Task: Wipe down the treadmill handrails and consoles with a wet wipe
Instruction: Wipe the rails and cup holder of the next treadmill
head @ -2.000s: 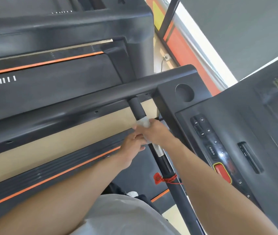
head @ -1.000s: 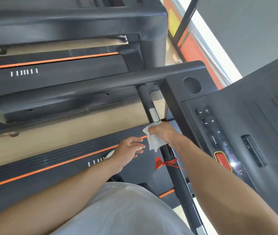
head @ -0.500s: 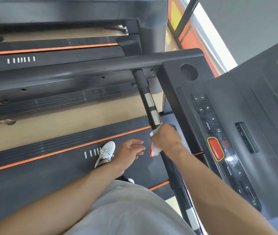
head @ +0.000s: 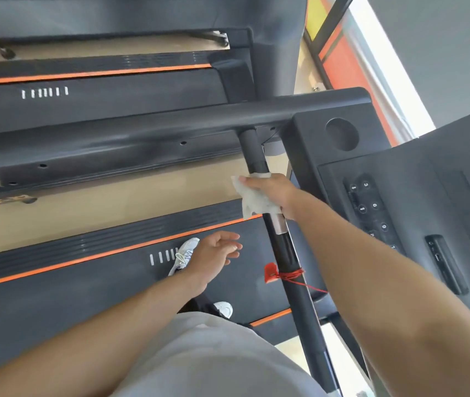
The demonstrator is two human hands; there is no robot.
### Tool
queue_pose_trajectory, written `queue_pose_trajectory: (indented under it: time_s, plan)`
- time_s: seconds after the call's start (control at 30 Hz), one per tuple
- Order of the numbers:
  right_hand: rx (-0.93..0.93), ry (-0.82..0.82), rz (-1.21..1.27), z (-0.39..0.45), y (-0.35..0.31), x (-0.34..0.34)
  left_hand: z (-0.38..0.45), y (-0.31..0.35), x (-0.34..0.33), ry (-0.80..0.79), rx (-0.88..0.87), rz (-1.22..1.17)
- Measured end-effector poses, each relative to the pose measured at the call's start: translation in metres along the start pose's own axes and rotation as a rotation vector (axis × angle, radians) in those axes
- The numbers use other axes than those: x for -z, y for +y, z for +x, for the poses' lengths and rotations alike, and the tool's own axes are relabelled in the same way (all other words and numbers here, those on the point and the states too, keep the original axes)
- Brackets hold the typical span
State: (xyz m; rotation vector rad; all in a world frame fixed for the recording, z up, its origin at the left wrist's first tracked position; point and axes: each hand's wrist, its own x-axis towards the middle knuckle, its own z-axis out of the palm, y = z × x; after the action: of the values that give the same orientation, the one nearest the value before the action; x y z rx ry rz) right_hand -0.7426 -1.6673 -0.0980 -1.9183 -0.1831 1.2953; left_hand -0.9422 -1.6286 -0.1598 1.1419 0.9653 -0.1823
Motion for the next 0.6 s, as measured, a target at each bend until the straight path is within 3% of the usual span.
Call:
queue_pose_trajectory:
  time_s: [0.07,0.1,0.23,0.33,0.4,0.5,0.6]
  plan:
    - [0.009,-0.162,0.069,-0.005,-0.003,0.004,0.006,0.005,0.011,0.013,0.016,0.000]
    - [0.009,-0.158,0.033,-0.009,0.001,0.004,0.009,0.007,0.017,0.024,0.028,-0.001]
    - [-0.101,0.077,-0.027,-0.034,0.037,-0.005,0.022,0.013,0.029,0.033,0.080,0.017]
    - [-0.113,0.430,-0.862,-0.052,0.056,-0.027,0.036,0.025,0.023,0.002,0.084,0.024]
    - [-0.049,0.530,-1.135,-0.059,0.050,-0.039,0.045,0.038,0.014,-0.028,0.057,0.017]
    - [-0.039,0.554,-1.109,-0.034,0.029,-0.036,0.055,0.056,0.006,-0.082,0.003,0.030]
    - [-0.043,0.482,-0.705,0.005,0.000,-0.029,0.065,0.066,0.013,-0.091,0.019,0.058]
